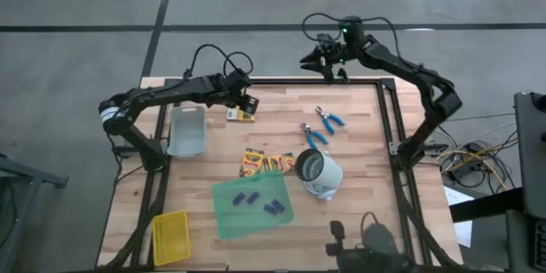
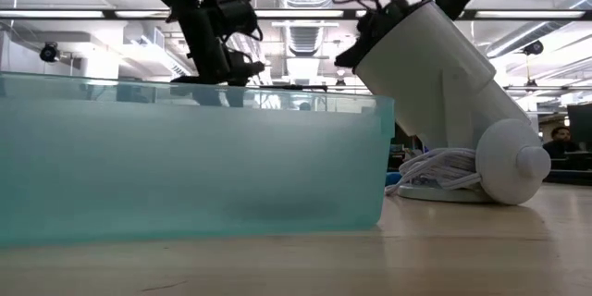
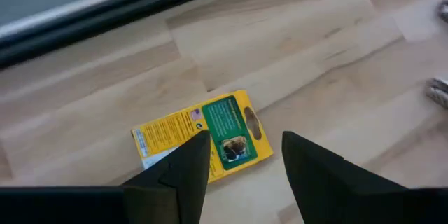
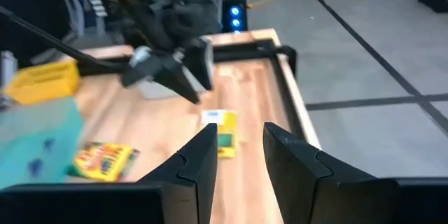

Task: Pick & Place School Supplies
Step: Put the yellow crayon box into the gray bin

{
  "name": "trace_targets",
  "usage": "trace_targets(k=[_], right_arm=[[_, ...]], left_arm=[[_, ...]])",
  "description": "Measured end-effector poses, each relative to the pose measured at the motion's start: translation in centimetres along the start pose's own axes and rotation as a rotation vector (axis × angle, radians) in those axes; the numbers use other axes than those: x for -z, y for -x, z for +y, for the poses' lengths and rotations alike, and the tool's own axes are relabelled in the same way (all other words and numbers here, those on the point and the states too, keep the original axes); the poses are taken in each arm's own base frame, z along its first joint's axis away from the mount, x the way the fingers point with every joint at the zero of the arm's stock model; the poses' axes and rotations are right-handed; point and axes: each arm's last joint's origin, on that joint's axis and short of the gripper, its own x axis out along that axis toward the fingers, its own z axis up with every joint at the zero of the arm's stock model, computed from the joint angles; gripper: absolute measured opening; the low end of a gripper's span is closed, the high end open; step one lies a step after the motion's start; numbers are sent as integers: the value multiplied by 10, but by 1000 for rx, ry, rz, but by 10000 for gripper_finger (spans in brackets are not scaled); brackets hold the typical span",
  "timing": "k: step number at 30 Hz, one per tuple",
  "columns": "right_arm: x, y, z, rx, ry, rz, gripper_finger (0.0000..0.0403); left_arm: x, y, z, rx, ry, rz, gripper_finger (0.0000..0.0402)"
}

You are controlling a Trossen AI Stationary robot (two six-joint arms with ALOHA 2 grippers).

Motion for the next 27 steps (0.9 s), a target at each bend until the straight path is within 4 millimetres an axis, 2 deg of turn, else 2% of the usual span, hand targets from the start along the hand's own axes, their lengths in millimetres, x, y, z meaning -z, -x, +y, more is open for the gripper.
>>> trace_targets(k=[5, 15, 27], right_arm=[[8, -8, -10, -5, -3, 12, 114], [18, -28, 3, -64, 71, 43, 114], [37, -44, -4, -84, -20, 83, 114]], left_arm=[[1, -13, 1, -27, 69, 27, 183], [11, -47, -2, -19, 82, 163, 183], [20, -74, -2, -52, 44, 237, 183]])
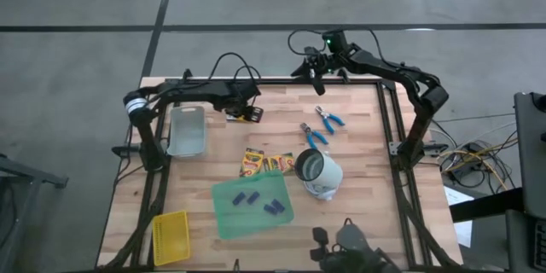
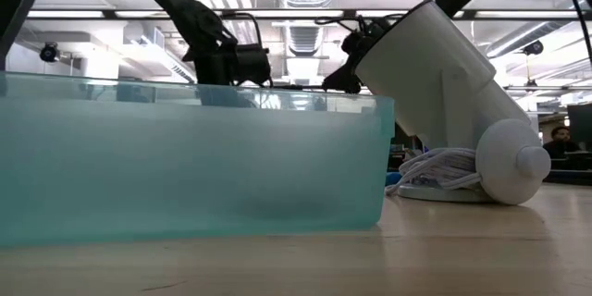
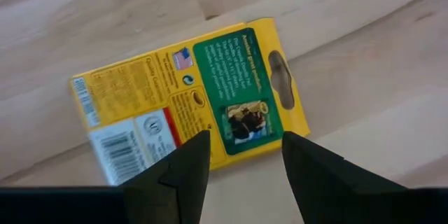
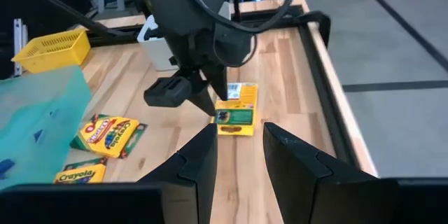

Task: Pick & Place School Supplies
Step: Put the yellow crayon box into the gray bin

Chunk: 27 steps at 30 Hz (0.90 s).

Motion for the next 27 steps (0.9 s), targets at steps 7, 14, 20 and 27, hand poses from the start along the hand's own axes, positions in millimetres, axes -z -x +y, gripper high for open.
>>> trace_targets(k=[7, 14, 20, 27], right_arm=[[4, -5, -1, -10, -23, 11, 114], [5, -5, -1, -12, -38, 19, 114], [8, -5, 0, -18, -61, 36, 114], [8, -5, 0, -18, -62, 37, 114]], left_arm=[[-3, -18, -7, 56, -48, -8, 183], [-12, -28, -17, 169, -71, -77, 183], [-19, -30, -25, 280, -97, -136, 183], [-20, -48, -33, 376, -115, -122, 183]])
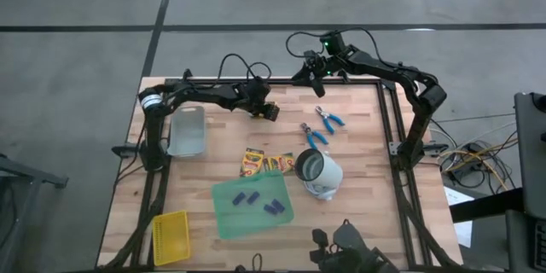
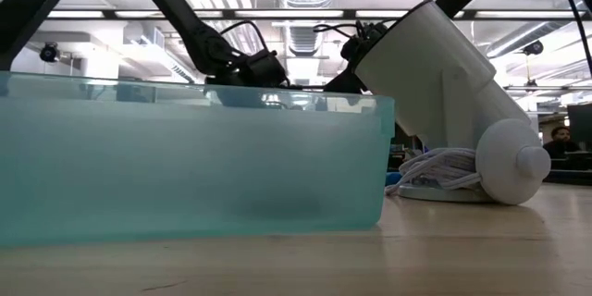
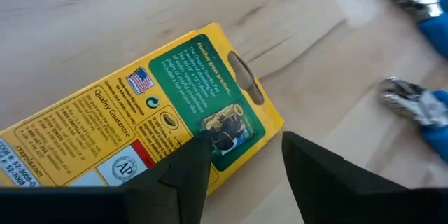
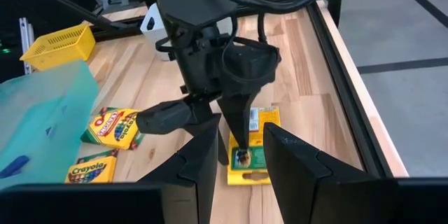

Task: Pick & Place School Supplies
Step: Put the yellow crayon box into the gray bin

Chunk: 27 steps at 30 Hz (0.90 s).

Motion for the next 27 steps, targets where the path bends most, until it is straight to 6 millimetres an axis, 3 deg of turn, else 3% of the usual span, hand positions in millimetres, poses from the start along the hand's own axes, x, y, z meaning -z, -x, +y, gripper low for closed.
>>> trace_targets(k=[5, 20, 23, 27], right_arm=[[1, 0, 0, -1, -6, 4, 114], [5, -1, 1, -6, -18, 22, 114], [5, -1, 1, -7, -15, 23, 114], [6, -2, 2, -11, -11, 24, 114]], left_arm=[[1, -14, -1, 87, -6, 6, 183], [-8, -14, -9, 195, -28, -103, 183], [-11, -11, -13, 266, -43, -101, 183], [-19, 8, -22, 347, 6, -110, 183]])
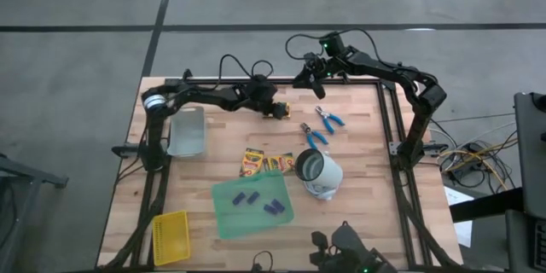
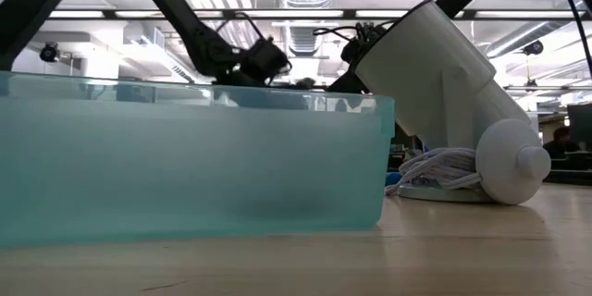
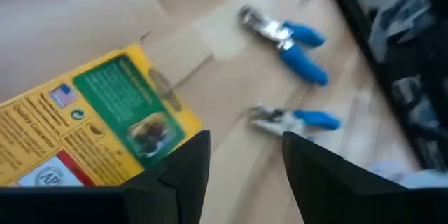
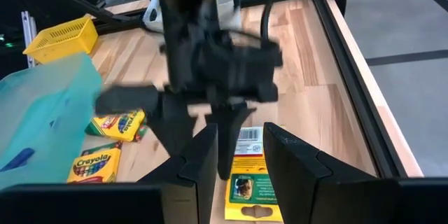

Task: Pick & Place School Supplies
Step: Put the yellow crayon box into the gray bin

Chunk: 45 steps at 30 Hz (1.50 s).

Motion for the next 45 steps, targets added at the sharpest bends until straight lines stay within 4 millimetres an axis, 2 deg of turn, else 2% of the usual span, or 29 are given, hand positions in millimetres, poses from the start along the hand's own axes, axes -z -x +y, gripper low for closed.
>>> trace_targets(k=[4, 8, 13, 16, 23, 30, 35, 45], right_arm=[[4, -6, -2, -9, -9, 11, 114], [20, -23, -7, -37, -42, 50, 114], [39, -40, -17, -56, -68, 84, 114], [49, -46, -24, -28, -82, 110, 114], [62, -53, -31, 67, -125, 175, 114], [58, -67, -20, 53, -150, 190, 114], [57, -76, -13, 113, -164, 230, 114], [58, -74, -17, 198, -269, 240, 114]], left_arm=[[-12, 20, -13, -7, 25, -72, 183], [-22, 46, -25, -72, 81, -152, 183], [-21, 72, -30, -234, 136, -176, 183], [-15, 81, -27, -335, 161, -142, 183], [-6, 77, -18, -406, 266, -74, 183], [-1, 59, 0, -457, 295, -33, 183], [2, 47, 14, -478, 318, -3, 183], [-4, 45, 25, -449, 343, -8, 183]])
